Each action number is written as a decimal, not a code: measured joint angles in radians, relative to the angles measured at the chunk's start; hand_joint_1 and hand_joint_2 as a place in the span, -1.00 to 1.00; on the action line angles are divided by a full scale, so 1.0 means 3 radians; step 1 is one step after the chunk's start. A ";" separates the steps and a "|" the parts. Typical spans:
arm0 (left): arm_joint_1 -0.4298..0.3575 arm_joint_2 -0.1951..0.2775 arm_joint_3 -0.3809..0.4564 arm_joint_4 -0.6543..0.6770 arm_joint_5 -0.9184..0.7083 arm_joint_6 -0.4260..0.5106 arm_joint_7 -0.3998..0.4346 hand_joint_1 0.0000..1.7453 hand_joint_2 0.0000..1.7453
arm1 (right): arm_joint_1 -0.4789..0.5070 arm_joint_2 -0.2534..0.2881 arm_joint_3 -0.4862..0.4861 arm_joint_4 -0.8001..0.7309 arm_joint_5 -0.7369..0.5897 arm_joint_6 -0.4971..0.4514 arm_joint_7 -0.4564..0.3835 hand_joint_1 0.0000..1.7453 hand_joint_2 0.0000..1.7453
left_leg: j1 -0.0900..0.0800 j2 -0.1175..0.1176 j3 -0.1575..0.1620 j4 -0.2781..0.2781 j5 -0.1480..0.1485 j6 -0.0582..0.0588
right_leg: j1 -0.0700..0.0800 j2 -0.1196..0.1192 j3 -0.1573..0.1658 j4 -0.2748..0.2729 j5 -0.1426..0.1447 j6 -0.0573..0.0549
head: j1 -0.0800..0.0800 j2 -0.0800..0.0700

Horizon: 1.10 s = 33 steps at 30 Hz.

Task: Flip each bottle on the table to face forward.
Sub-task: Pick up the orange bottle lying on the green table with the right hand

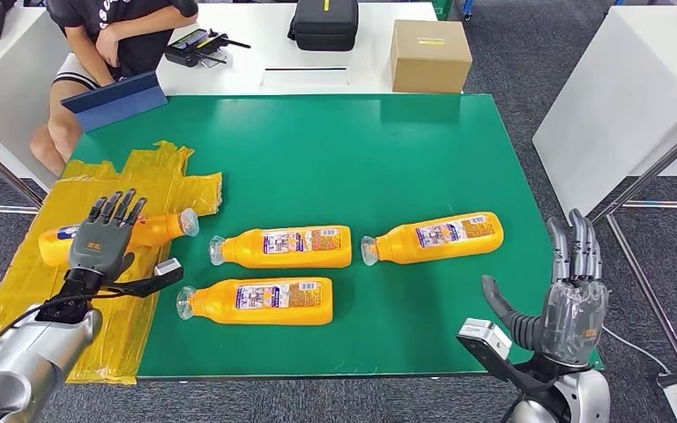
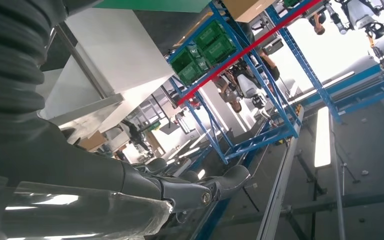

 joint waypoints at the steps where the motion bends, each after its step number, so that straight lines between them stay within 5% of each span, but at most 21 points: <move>1: 0.0000 0.0000 0.0011 0.0000 -0.0001 0.0000 0.0000 -1.00 1.00 | -0.0002 0.0000 0.0000 0.0000 0.0000 0.0000 0.0000 -1.00 1.00 | 0.0000 0.0000 0.0000 0.0000 0.0000 0.0000 | 0.0000 0.0000 0.0000 0.0000 0.0000 0.0000 | 0.0000 0.0000; 10: -0.0003 -0.0011 0.0120 0.0000 0.0128 0.0001 -0.0169 -1.00 1.00 | -0.0007 -0.0006 0.0001 0.0000 0.0003 -0.0004 0.0000 -1.00 1.00 | 0.0000 0.0000 0.0001 0.0000 0.0000 0.0000 | 0.0000 0.0000 -0.0001 0.0000 0.0000 0.0000 | 0.0000 0.0000; 14: 0.0013 -0.0113 0.0346 -0.0055 0.0909 -0.0108 -0.0881 -1.00 1.00 | -0.0031 -0.0017 0.0001 0.0001 0.0202 0.0073 0.0119 -1.00 1.00 | -0.0001 0.0000 0.0003 0.0000 0.0000 0.0000 | 0.0000 0.0000 -0.0001 -0.0001 0.0000 0.0000 | -0.0001 0.0000; 17: 0.0098 -0.0278 0.0595 -0.0316 0.1896 -0.0544 -0.1538 -1.00 1.00 | -0.0103 -0.0080 -0.0002 0.0010 0.0400 0.0264 0.0286 -1.00 1.00 | -0.0004 -0.0001 0.0002 0.0000 0.0000 0.0000 | 0.0000 -0.0001 0.0000 -0.0001 0.0000 0.0001 | 0.0000 0.0000; 22: 0.0333 -0.0464 0.0744 -0.0968 0.2996 -0.1332 -0.1848 -1.00 1.00 | -0.0213 -0.0236 -0.0041 0.0050 0.0580 0.0555 0.0446 -1.00 1.00 | -0.0006 0.0002 0.0002 0.0001 0.0000 0.0001 | 0.0000 0.0001 0.0003 -0.0001 0.0002 0.0002 | -0.0001 0.0000; 25: 0.0517 -0.0553 0.0729 -0.1510 0.3667 -0.1775 -0.1864 -1.00 1.00 | -0.0319 -0.0409 -0.0098 0.0114 0.0699 0.0812 0.0531 -1.00 1.00 | -0.0007 0.0001 0.0001 0.0002 0.0000 0.0002 | 0.0000 0.0000 0.0003 -0.0001 0.0001 0.0003 | 0.0000 0.0000; 33: 0.0859 -0.0655 0.0487 -0.2600 0.4405 -0.2193 -0.1793 -1.00 1.00 | -0.0719 -0.0880 -0.0190 0.0488 0.0556 0.1754 0.0329 -1.00 1.00 | -0.0008 0.0000 0.0001 0.0002 -0.0002 0.0004 | -0.0002 0.0000 0.0002 -0.0002 0.0002 0.0003 | -0.0001 0.0000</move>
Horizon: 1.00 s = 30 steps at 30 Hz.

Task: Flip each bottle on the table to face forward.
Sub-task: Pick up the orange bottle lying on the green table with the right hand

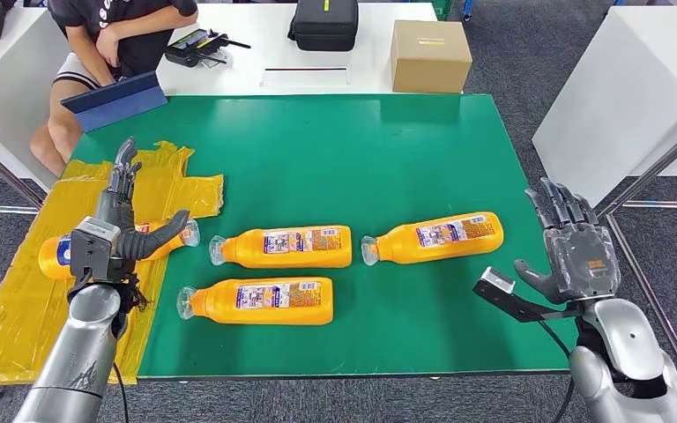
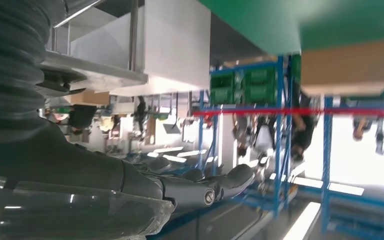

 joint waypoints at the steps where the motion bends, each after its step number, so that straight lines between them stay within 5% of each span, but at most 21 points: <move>1: 0.0018 -0.0006 -0.0032 -0.0067 0.0022 -0.0029 -0.0009 -1.00 1.00 | -0.0045 -0.0058 0.0000 0.0061 -0.0041 0.0087 -0.0043 -1.00 1.00 | 0.0000 -0.0001 0.0001 0.0000 0.0000 0.0000 | 0.0000 -0.0001 0.0000 0.0000 0.0000 0.0000 | 0.0000 0.0000; 13: 0.0050 -0.0065 -0.0327 -0.0302 0.0124 -0.0160 -0.0110 -1.00 1.00 | -0.0660 -0.0443 0.0151 0.0775 -0.0338 0.0556 -0.0334 -1.00 1.00 | 0.0005 -0.0001 0.0004 0.0000 0.0001 0.0000 | -0.0007 -0.0003 0.0000 0.0001 0.0000 -0.0001 | 0.0000 0.0000; 24: 0.0007 -0.0074 -0.0385 -0.0310 0.0140 -0.0165 -0.0110 -1.00 1.00 | -0.0886 -0.0531 0.0334 0.1045 -0.0468 0.0675 -0.0414 -1.00 1.00 | 0.0006 -0.0001 0.0000 -0.0001 0.0001 0.0000 | -0.0007 -0.0004 0.0000 0.0001 0.0000 -0.0001 | 0.0000 0.0000; 30: -0.0084 -0.0090 -0.0409 -0.0296 0.0199 -0.0173 -0.0105 -1.00 1.00 | -0.1370 -0.0505 0.0686 0.1671 -0.0572 0.0797 -0.0653 -1.00 1.00 | 0.0005 0.0000 0.0000 0.0000 0.0004 0.0002 | -0.0006 -0.0002 0.0002 0.0002 0.0002 0.0000 | 0.0000 0.0000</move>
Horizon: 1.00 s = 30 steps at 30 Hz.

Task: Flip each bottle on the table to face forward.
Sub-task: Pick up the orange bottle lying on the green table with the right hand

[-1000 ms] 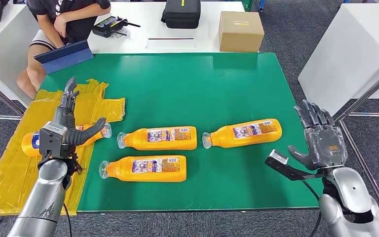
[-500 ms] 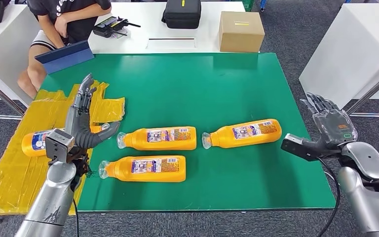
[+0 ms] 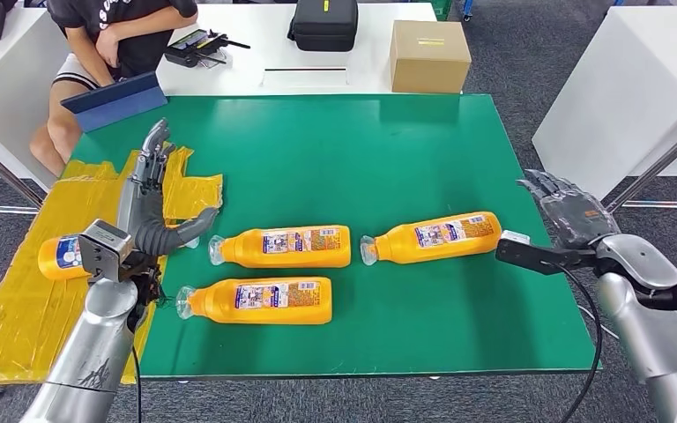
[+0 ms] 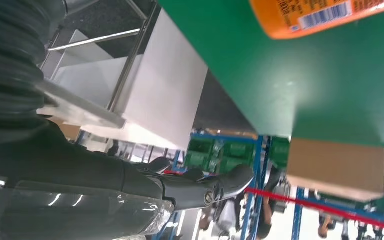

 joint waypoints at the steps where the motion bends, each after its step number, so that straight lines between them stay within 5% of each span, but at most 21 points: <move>1: -0.0001 0.0000 -0.0001 0.0000 0.0013 0.0000 0.0001 -1.00 1.00 | -0.0097 0.0024 0.0077 0.0139 -0.0005 -0.0003 -0.0030 -1.00 1.00 | 0.0000 0.0000 0.0001 0.0000 0.0001 0.0000 | 0.0000 0.0000 0.0000 0.0000 0.0000 0.0000 | 0.0000 0.0000; 15: 0.0082 0.0065 -0.0015 -0.0054 0.0152 0.0082 0.0017 -1.00 1.00 | -0.0862 0.0547 0.0911 0.1571 -0.0175 0.0121 -0.0245 -1.00 1.00 | 0.0002 -0.0001 -0.0002 0.0000 0.0002 0.0001 | 0.0009 -0.0002 0.0000 0.0002 -0.0001 -0.0001 | 0.0000 0.0000; 30: 0.0129 0.0119 -0.0057 -0.0109 0.0237 0.0110 0.0078 -1.00 1.00 | -0.1224 0.0921 0.1448 0.2291 -0.0149 0.0407 -0.0198 -1.00 1.00 | -0.0001 -0.0002 -0.0002 0.0001 0.0003 0.0001 | 0.0015 -0.0002 0.0001 0.0001 -0.0001 0.0000 | 0.0000 0.0000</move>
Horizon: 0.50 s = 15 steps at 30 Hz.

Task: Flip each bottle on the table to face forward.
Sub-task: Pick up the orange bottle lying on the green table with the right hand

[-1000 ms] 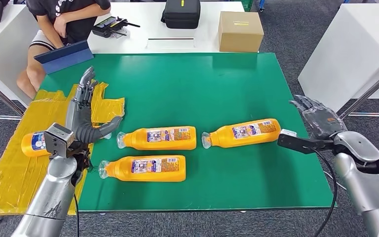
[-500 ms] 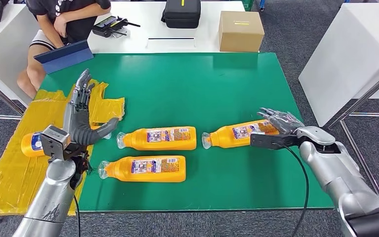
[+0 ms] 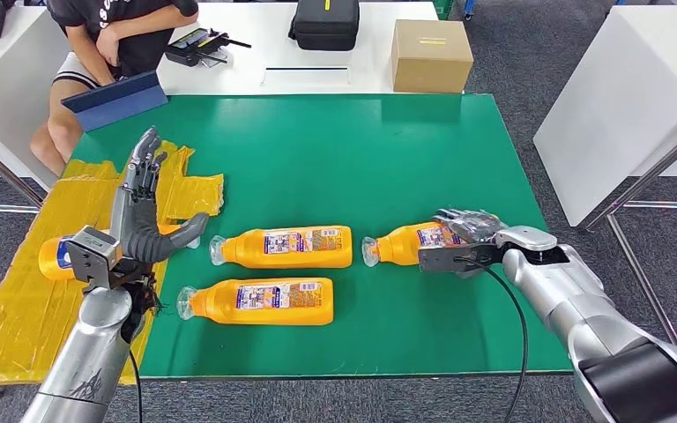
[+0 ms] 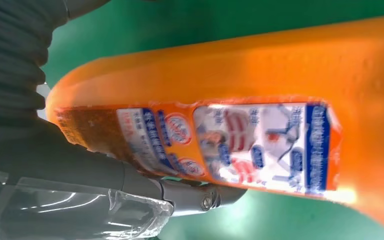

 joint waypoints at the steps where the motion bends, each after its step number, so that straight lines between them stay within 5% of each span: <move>1: 0.0000 0.0000 0.0000 0.0000 0.0008 0.0000 0.0008 -1.00 1.00 | -0.0026 0.0017 0.0035 0.0039 0.0006 0.0033 0.0020 -1.00 1.00 | 0.0000 0.0000 0.0000 0.0000 0.0000 0.0000 | 0.0000 0.0000 0.0000 0.0000 0.0000 0.0000 | 0.0000 0.0000; 15: 0.0121 0.0000 0.0011 0.0017 0.0041 0.0005 -0.0012 -1.00 1.00 | -0.0089 0.0006 0.0262 0.0306 -0.0006 -0.0027 0.0066 -1.00 1.00 | 0.0000 -0.0001 0.0003 0.0000 0.0000 0.0000 | 0.0000 0.0000 0.0000 -0.0001 0.0000 0.0000 | 0.0000 0.0000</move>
